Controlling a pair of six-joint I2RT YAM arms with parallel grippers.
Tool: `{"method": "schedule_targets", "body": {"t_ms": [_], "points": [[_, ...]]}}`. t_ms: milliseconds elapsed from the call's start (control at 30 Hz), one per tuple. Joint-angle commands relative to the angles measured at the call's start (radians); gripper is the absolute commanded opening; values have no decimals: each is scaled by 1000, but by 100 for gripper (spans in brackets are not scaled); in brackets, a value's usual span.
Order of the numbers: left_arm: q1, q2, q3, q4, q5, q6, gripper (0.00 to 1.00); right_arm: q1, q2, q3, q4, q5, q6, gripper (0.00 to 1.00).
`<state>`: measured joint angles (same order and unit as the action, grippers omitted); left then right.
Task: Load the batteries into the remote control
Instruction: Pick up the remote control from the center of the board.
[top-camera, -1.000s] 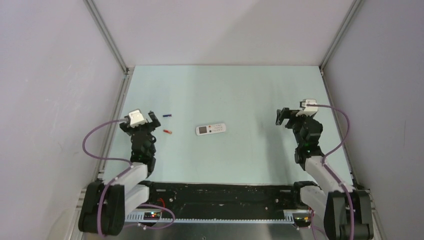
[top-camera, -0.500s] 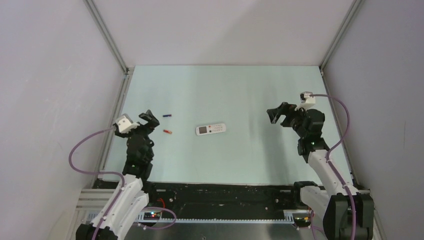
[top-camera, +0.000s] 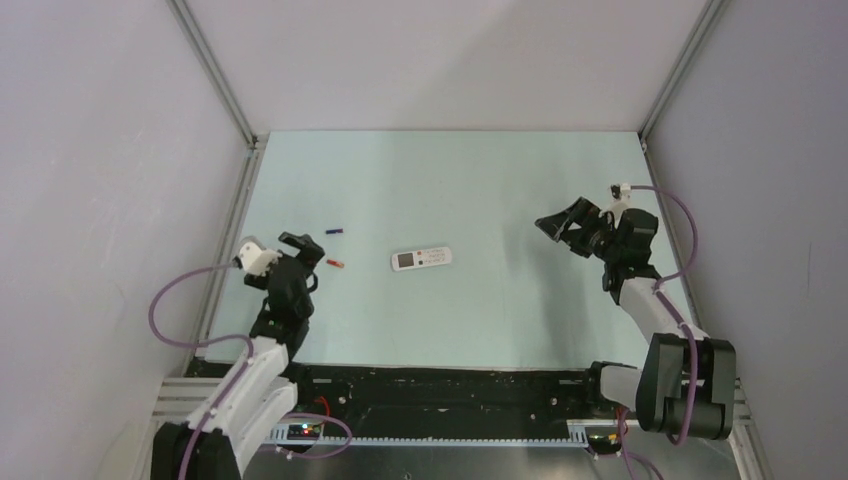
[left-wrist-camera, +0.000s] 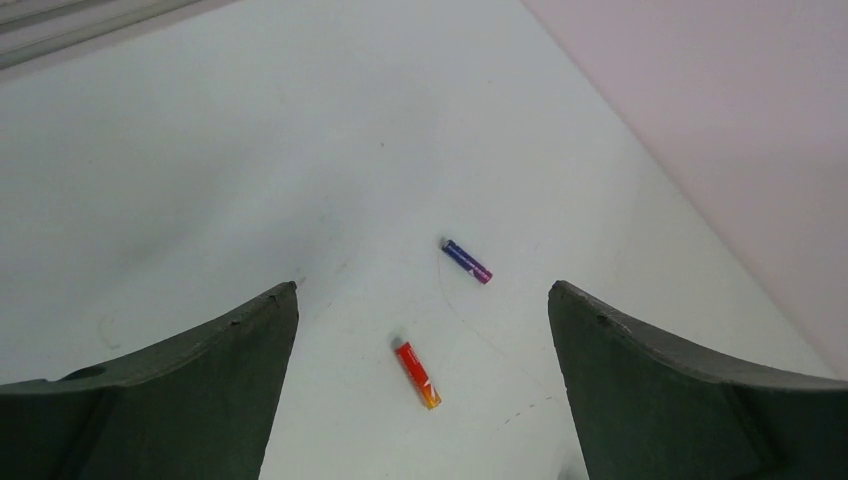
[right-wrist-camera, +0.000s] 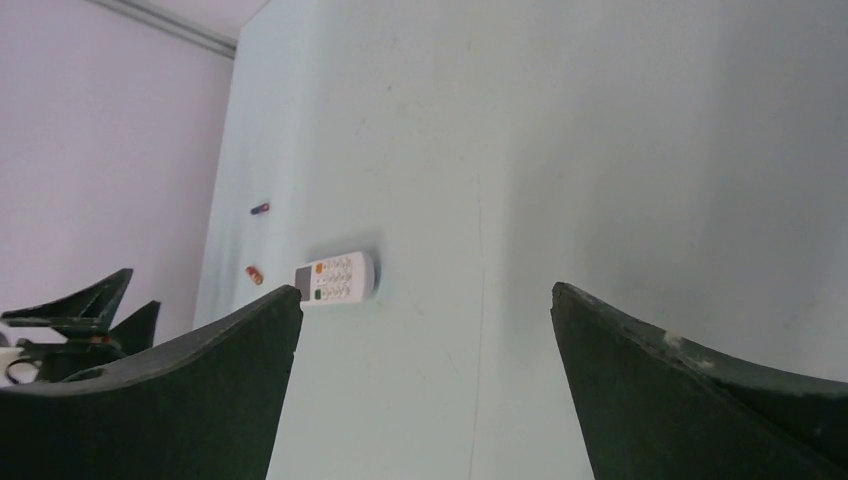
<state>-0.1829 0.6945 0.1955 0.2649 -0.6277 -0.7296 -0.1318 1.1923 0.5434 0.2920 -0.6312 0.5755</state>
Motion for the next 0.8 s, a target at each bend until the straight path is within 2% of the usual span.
{"method": "schedule_targets", "body": {"t_ms": [0,100,200,267,333,433,500,567,600,633,700,767], "points": [[-1,136,178,-149,-23,-61,98,23,-54,76,-119,180,-51,100],[-1,200,279,-284,28,-40,98,5,-72,95,-216,287,-28,100],[-1,198,300,-339,34,-35,98,-64,-53,96,-252,293,68,100],[0,159,291,-356,19,-32,99,-122,-16,96,-240,236,129,100],[2,124,277,-359,23,-19,100,-176,41,91,-186,72,158,100],[2,99,267,-359,41,-8,100,-186,87,90,-126,22,156,100],[1,101,268,-359,56,4,100,-124,50,100,-130,116,98,100],[1,117,272,-359,70,16,100,15,7,146,-200,330,-28,100],[1,131,276,-359,73,20,100,142,2,185,-248,497,-123,100],[1,138,277,-360,72,24,100,255,9,206,-264,558,-168,100],[1,156,279,-362,69,26,100,324,43,255,-284,606,-242,100],[2,158,276,-360,69,28,100,313,83,274,-268,521,-255,100]]}}
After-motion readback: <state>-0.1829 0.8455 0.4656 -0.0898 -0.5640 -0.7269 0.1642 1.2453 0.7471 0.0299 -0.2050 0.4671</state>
